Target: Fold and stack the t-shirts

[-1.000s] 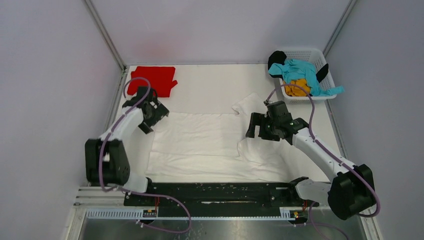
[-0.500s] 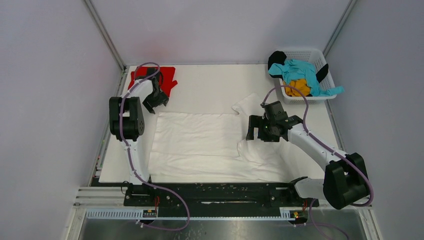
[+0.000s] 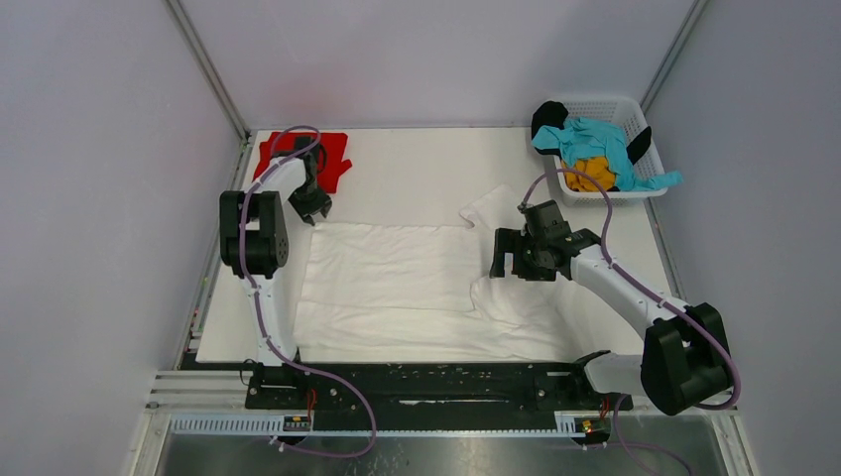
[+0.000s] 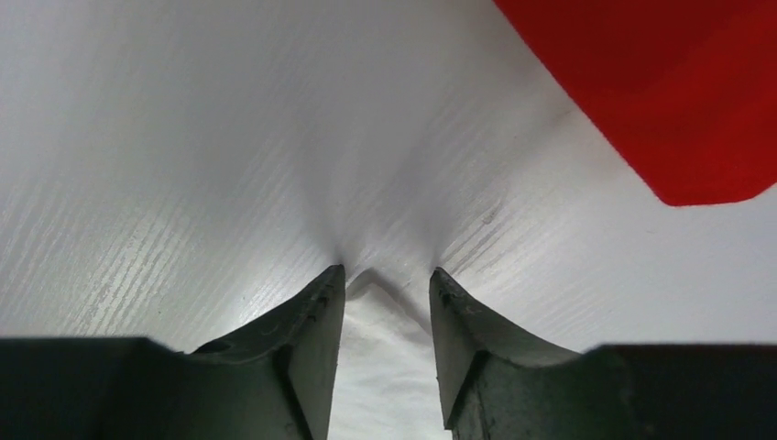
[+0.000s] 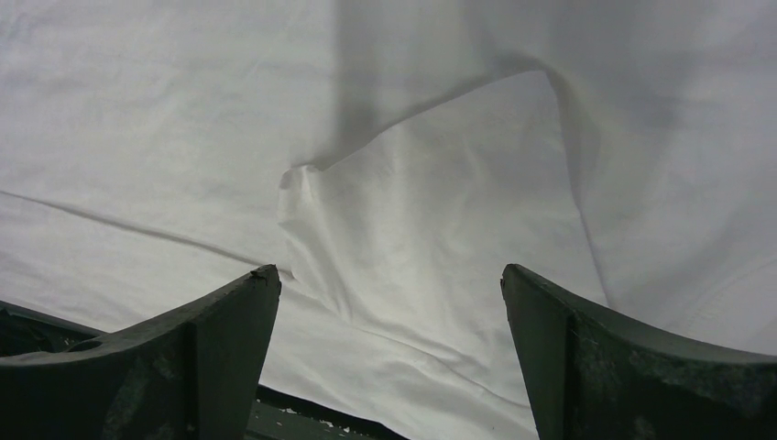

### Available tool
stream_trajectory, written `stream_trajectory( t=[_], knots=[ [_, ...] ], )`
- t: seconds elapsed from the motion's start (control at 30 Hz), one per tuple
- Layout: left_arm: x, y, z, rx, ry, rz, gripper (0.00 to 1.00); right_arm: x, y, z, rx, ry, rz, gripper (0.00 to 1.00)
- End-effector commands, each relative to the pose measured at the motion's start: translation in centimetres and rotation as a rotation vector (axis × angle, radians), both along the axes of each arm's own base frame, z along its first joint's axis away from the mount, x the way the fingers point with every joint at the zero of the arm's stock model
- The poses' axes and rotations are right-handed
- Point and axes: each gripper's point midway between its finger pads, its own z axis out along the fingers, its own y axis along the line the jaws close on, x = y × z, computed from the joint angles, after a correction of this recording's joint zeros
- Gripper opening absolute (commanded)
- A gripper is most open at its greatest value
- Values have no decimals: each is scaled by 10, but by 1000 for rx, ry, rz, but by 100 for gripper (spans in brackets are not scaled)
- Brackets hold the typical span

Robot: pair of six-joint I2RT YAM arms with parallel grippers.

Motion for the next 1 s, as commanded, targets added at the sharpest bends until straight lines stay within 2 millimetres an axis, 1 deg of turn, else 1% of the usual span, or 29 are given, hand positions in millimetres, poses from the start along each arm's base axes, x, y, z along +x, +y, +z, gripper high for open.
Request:
stream_trajectory(
  t=[0.0, 0.1, 0.17, 0.2, 0.33, 0.4, 0.47, 0.53, 0.63, 0.67, 0.77, 0.87, 0.97],
  knots=[
    [3, -7, 3, 10, 4, -42, 34, 16, -6, 14, -24, -67, -20, 99],
    [2, -12, 3, 20, 10, -58, 19, 22, -13, 15, -62, -85, -46, 100],
    [-1, -13, 3, 16, 20, -66, 4, 27, -17, 16, -84, -94, -61, 99],
    [-3, -14, 3, 17, 26, -67, 0, 31, -21, 16, -102, -102, -75, 99],
    [-12, -8, 9, 51, 27, -66, 0, 48, -27, 21, -137, -123, -105, 100],
    [-13, -6, 19, 60, 5, -66, 0, 62, -25, 26, -151, -135, -111, 99],
    [-13, -7, 30, 55, -27, -73, 0, 80, -22, 30, -161, -138, -115, 100],
    [-14, -9, 40, 55, -54, -78, 0, 104, -15, 37, -159, -150, -130, 99],
    [-17, -13, 52, 45, -89, -86, 0, 143, -6, 40, -158, -158, -164, 99],
    [-18, -14, 54, 40, -94, -88, 0, 156, -2, 33, -160, -138, -169, 99],
    [-23, -20, 56, 19, -109, -100, 0, 199, 8, 31, -153, -142, -174, 98],
    [-27, -23, 57, 2, -112, -109, 0, 241, 14, 30, -135, -143, -139, 98],
    [-30, -25, 56, -7, -117, -114, 0, 271, 16, 17, -96, -101, -116, 98]
  ],
)
